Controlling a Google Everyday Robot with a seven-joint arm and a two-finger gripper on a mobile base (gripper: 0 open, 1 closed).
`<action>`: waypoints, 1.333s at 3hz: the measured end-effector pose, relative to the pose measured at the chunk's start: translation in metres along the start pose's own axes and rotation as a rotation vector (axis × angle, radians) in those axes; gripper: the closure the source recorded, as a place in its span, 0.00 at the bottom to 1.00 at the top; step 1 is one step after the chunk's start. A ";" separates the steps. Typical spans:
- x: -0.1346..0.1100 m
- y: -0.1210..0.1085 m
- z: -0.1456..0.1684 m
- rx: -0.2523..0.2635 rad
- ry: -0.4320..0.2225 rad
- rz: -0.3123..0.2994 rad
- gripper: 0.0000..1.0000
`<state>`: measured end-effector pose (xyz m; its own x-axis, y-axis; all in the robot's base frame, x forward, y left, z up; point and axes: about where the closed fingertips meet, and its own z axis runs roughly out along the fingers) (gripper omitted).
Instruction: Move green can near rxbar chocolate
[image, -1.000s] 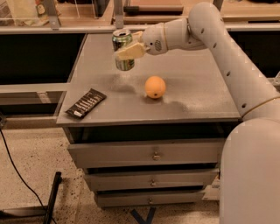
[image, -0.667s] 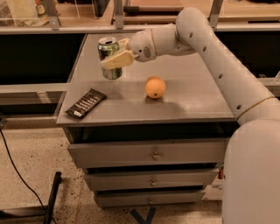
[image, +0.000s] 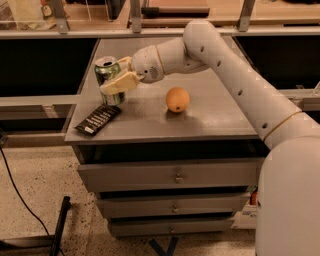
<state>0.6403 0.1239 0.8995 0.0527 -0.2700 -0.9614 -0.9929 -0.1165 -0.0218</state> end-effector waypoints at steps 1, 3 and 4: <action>0.003 0.001 0.005 0.001 0.011 -0.011 1.00; 0.010 -0.011 -0.001 0.024 0.019 0.001 1.00; 0.014 -0.019 -0.009 0.041 0.017 0.007 0.99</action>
Offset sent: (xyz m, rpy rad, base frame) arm 0.0164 -0.0085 -0.0130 -0.0296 -0.0143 -0.0418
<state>0.6613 0.1136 0.8892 0.0470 -0.2874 -0.9567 -0.9968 -0.0750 -0.0264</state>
